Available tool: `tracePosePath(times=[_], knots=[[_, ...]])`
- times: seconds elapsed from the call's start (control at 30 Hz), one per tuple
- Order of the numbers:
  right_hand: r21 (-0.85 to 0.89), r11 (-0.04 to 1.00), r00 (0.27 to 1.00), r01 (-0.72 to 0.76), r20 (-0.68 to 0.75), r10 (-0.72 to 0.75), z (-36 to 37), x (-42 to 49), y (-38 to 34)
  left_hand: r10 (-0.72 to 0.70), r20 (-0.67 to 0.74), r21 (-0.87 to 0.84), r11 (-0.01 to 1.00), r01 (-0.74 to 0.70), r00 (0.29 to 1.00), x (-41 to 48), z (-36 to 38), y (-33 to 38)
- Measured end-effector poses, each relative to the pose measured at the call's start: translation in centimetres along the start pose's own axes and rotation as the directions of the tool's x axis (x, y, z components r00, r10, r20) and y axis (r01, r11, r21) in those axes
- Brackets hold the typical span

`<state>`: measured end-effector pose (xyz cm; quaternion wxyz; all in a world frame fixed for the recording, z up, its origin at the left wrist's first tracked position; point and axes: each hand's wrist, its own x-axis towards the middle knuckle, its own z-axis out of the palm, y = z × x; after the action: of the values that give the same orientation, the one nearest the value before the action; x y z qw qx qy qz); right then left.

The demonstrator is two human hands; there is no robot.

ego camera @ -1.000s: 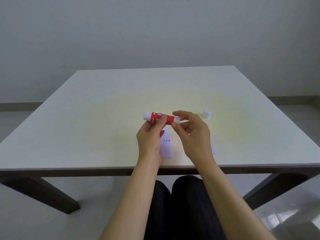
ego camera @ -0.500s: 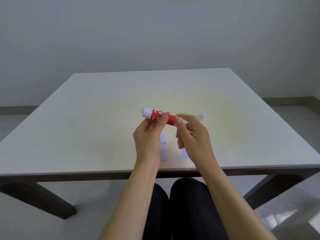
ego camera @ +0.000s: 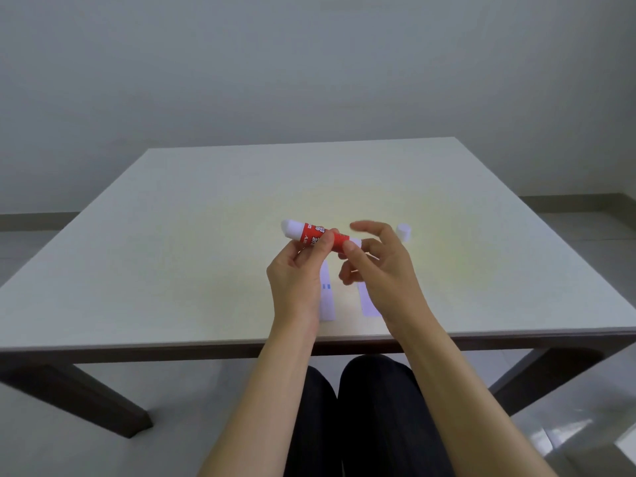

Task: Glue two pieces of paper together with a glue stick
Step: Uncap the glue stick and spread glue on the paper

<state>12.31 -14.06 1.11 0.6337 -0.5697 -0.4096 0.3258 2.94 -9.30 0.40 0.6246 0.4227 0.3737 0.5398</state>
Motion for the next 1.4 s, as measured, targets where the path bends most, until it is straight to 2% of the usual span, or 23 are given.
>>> tracePosePath(times=[0.07,0.13,0.2,0.27,0.37,0.43,0.53,0.63,0.77,0.83,0.9,1.03,1.13,1.23,1.3,1.4], knots=[[0.021,1.0,1.0,0.02,-0.011,-0.02,-0.1,-0.1,0.2,0.008,0.025,-0.003,1.0,-0.008,1.0,-0.1,0.1,-0.1],[0.128,0.985,0.993,-0.116,0.025,0.114,-0.3,-0.2,0.0,0.014,0.05,-0.005,1.0,-0.014,0.999,-0.1,0.0,-0.1],[0.239,0.921,0.952,-0.307,0.091,0.293,-0.2,0.0,-0.5,0.028,0.073,-0.005,1.0,-0.028,0.997,-0.2,-0.2,0.0],[0.207,0.912,0.935,-0.353,0.079,0.345,0.0,0.1,-0.7,0.049,0.103,-0.01,0.999,-0.048,0.993,-0.3,-0.3,0.1],[0.109,0.981,0.987,-0.158,-0.013,0.16,0.3,-0.1,-0.6,0.075,0.118,0.004,0.997,-0.076,0.99,-0.5,-0.1,0.4],[0.097,0.995,1.0,-0.013,-0.009,0.014,0.3,-0.5,-0.8,0.085,0.08,0.017,0.996,-0.086,0.993,-0.3,0.0,0.5],[0.168,0.985,0.999,0.033,0.031,-0.039,0.0,-0.8,-0.4,0.09,0.062,0.025,0.995,-0.092,0.994,0.1,0.0,0.6],[0.197,0.974,0.994,-0.113,0.029,0.109,0.1,-0.8,0.0,0.1,0.103,0.036,0.994,-0.104,0.99,0.0,0.0,0.6],[0.213,0.896,0.919,-0.391,0.037,0.392,0.1,0.0,0.0,0.095,0.127,0.051,0.994,-0.102,0.987,0.0,-0.1,0.4],[0.251,0.859,0.895,-0.445,0.088,0.438,0.0,0.0,0.0,0.088,0.123,0.052,0.994,-0.095,0.989,0.0,-0.3,0.4],[0.214,0.887,0.912,-0.408,0.129,0.389,-0.3,-0.1,0.1,0.081,0.106,0.045,0.995,-0.087,0.991,0.0,-0.4,0.3],[0.2,0.958,0.971,-0.207,0.159,0.177,-0.2,-0.4,0.1,0.081,0.073,0.03,0.996,-0.083,0.994,0.1,-0.8,0.1],[0.302,0.93,0.97,-0.208,0.184,0.158,0.1,-0.5,0.2,0.076,0.137,0.034,0.996,-0.081,0.988,0.1,-0.8,0.1],[0.547,0.786,0.957,-0.29,0.166,0.237,0.0,0.1,0.4,0.095,0.225,0.113,0.986,-0.123,0.97,1.2,-2.3,0.8],[0.664,0.686,0.948,-0.296,0.116,0.296,-0.9,0.8,0.7,0.068,0.314,0.289,0.943,-0.163,0.947,2.8,-4.8,1.6],[0.737,0.619,0.942,-0.272,0.071,0.328,-2.5,1.6,1.1,-0.123,0.439,0.689,0.681,-0.246,0.89,4.6,-9.1,2.4]])
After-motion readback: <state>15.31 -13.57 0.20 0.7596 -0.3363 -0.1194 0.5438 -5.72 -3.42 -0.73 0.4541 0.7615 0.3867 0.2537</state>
